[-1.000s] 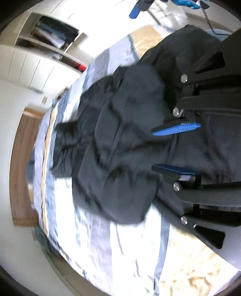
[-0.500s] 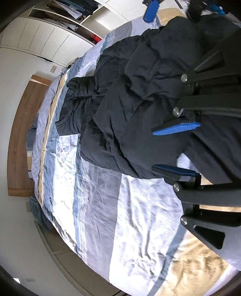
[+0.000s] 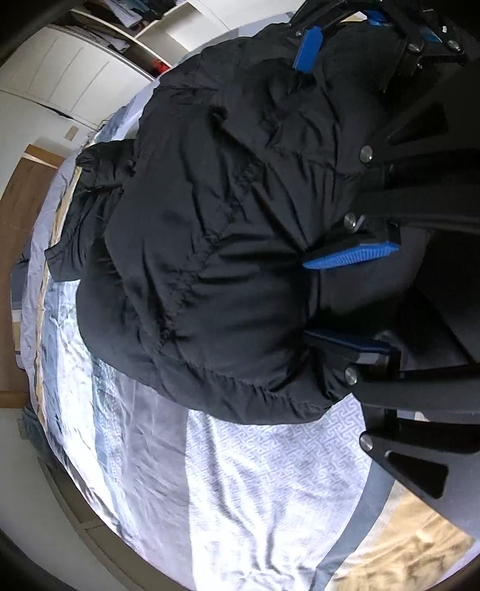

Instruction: Fold large clothes

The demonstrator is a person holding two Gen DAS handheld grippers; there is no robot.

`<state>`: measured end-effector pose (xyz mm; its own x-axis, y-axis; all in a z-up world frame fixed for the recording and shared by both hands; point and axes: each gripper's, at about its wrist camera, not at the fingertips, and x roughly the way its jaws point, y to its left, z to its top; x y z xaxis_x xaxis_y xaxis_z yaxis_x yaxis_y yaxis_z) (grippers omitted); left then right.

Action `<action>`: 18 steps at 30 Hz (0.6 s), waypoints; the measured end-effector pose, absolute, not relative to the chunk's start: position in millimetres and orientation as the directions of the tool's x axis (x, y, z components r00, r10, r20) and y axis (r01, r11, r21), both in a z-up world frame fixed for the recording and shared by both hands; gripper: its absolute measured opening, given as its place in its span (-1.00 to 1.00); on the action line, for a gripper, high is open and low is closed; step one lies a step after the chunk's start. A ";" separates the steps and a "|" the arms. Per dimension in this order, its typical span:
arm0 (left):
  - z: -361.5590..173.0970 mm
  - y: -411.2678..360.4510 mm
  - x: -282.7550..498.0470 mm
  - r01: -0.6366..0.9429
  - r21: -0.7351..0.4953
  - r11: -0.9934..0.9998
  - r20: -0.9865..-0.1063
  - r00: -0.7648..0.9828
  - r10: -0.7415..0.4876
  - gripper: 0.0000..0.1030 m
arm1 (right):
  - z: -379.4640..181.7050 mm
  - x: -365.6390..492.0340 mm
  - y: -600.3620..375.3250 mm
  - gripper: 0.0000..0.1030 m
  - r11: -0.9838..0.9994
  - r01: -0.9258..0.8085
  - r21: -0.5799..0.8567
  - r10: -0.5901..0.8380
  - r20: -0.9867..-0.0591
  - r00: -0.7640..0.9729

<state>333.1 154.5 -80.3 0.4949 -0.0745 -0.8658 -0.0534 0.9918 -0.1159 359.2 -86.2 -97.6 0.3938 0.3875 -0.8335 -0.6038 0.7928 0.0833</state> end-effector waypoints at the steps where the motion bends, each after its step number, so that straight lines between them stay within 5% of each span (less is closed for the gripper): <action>1: -76.2 152.6 333.6 -0.051 -0.105 0.993 -0.866 0.495 -0.067 -0.36 | -94.2 358.3 -86.9 0.83 0.792 -0.604 0.084 0.389 -0.832 0.395; 9: -38.9 124.4 311.8 0.013 -0.068 0.998 -0.823 0.564 -0.063 -0.36 | -62.2 335.3 -130.4 0.82 0.795 -0.600 0.084 0.411 -0.803 0.432; 18: -70.5 89.6 311.5 0.020 -0.032 0.999 -0.832 0.553 -0.038 -0.35 | -99.7 343.8 -170.8 0.82 0.846 -0.519 0.123 0.372 -0.834 0.408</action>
